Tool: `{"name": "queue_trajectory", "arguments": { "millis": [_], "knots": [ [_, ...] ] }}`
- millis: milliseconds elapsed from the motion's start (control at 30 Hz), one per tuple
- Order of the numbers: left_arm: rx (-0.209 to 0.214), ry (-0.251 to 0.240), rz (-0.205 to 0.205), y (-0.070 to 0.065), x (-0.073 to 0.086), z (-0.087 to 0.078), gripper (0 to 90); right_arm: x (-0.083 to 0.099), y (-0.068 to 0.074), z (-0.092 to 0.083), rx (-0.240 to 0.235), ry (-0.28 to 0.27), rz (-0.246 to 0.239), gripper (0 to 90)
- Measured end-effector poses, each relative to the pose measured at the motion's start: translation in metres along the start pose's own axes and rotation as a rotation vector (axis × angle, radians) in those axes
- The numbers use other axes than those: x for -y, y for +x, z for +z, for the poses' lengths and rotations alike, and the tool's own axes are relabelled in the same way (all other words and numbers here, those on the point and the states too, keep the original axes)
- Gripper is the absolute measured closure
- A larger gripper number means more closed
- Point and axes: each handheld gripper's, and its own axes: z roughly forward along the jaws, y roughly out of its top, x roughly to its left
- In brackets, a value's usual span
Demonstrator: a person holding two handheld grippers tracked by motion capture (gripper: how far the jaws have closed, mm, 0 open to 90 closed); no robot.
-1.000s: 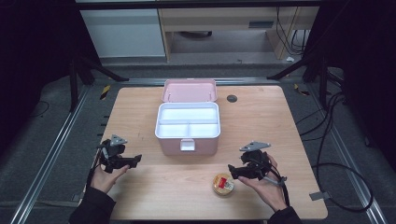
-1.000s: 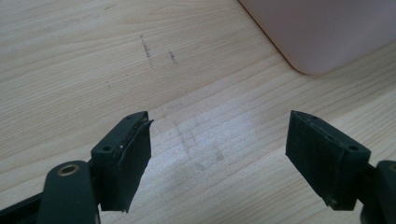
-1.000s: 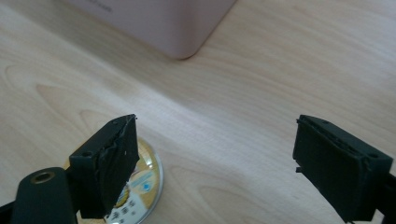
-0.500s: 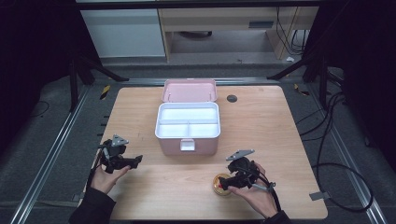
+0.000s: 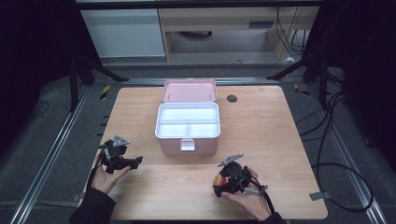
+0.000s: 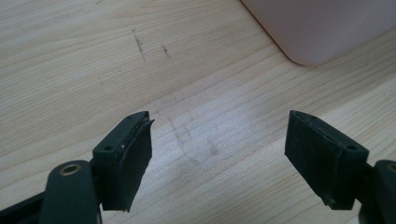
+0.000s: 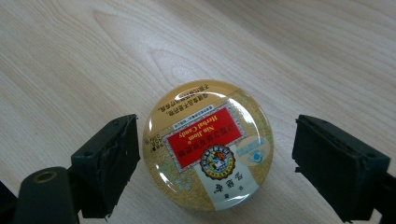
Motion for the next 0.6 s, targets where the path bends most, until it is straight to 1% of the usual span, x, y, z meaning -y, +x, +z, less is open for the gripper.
{"name": "queue_trajectory", "arguments": {
  "millis": [200, 233, 333, 367, 400, 433, 500, 600],
  "knots": [
    [0.002, 0.007, 0.004, 0.000, 0.000, 0.001, 22.7, 0.001, 0.002, 0.009, 0.002, 0.049, -0.016, 14.1],
    [0.003, 0.009, 0.005, 0.000, 0.000, 0.002, 22.7, 0.001, 0.003, 0.010, 0.001, 0.055, -0.011, 14.4],
    [0.005, 0.013, 0.005, -0.001, 0.000, 0.003, 22.8, 0.001, 0.003, 0.014, -0.002, 0.073, -0.025, 15.5],
    [0.005, 0.014, 0.007, -0.001, 0.000, 0.003, 22.8, 0.001, 0.004, 0.015, -0.002, 0.083, -0.010, 15.9],
    [0.005, 0.016, 0.008, -0.001, 0.000, 0.003, 22.8, 0.001, 0.004, 0.016, -0.004, 0.089, -0.017, 16.6],
    [0.005, 0.017, 0.009, -0.001, 0.000, 0.003, 22.8, 0.001, 0.004, 0.018, -0.005, 0.096, -0.013, 17.0],
    [0.006, 0.020, 0.010, -0.001, 0.000, 0.004, 22.8, 0.001, 0.003, 0.019, -0.005, 0.099, -0.024, 19.6],
    [0.006, 0.023, 0.011, -0.001, 0.000, 0.004, 22.8, 0.000, 0.003, 0.020, -0.001, 0.107, -0.029, 20.0]
  ]
}}
